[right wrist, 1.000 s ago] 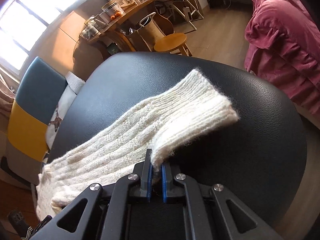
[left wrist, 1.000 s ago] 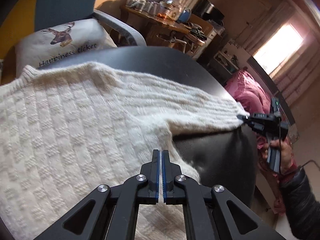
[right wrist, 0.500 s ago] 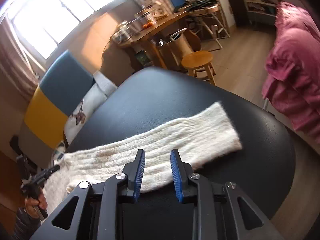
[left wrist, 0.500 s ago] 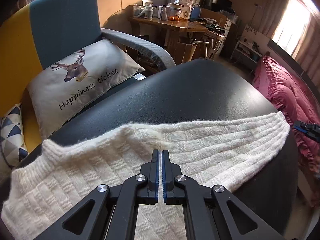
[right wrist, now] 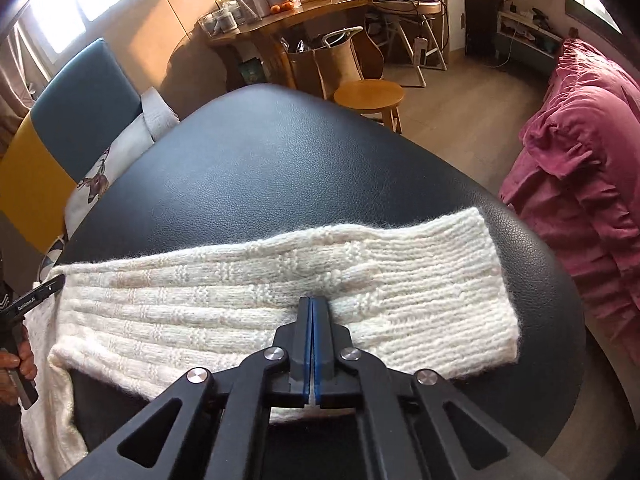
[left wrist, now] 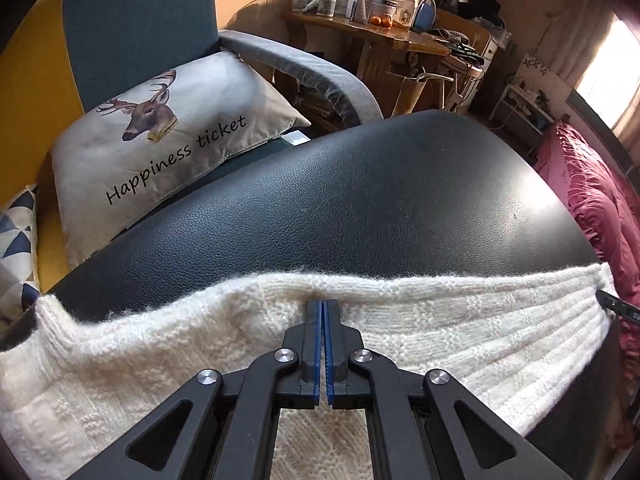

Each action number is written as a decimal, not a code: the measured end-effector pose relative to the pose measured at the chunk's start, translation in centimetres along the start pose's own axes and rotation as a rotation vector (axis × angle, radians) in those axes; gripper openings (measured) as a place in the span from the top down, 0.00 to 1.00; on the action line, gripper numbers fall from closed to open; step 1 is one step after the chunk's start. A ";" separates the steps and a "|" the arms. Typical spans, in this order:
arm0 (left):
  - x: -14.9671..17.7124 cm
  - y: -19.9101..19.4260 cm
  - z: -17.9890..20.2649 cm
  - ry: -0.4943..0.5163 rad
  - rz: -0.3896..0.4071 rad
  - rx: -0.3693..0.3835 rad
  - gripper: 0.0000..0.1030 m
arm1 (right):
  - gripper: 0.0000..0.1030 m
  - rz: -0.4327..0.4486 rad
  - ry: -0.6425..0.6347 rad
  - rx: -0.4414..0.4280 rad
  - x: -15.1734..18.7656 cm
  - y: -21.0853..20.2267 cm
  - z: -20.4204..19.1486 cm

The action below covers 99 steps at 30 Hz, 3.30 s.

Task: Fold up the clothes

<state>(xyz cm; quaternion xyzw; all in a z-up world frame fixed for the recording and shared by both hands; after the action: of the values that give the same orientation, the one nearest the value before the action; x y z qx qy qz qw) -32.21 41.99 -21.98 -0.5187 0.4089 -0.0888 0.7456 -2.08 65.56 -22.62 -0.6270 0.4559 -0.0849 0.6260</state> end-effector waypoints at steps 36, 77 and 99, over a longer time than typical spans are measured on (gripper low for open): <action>24.9 -20.5 -5.6 -0.256 0.173 0.008 0.99 | 0.90 -0.190 -0.588 -0.458 14.6 -7.2 -29.6; 21.5 -17.8 5.3 -0.188 0.043 0.159 0.68 | 0.94 0.171 0.581 -0.338 0.5 -4.8 7.2; 3.6 -5.4 32.0 0.000 -0.256 0.607 0.50 | 0.94 0.142 -0.213 -0.299 2.8 -7.2 -4.6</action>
<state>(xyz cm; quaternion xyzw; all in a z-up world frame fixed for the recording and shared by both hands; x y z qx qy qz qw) -5.83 60.02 -15.15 -0.3200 0.2952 -0.2997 0.8489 -0.25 59.00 -16.76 -0.6848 0.4377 0.0950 0.5748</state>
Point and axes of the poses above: each gripper's, at about its wrist camera, not at the fingertips, and y roughly the way its jaws point, z to its right, x to its underside, the point moved 9 cm from there along y, roughly the way its jaws point
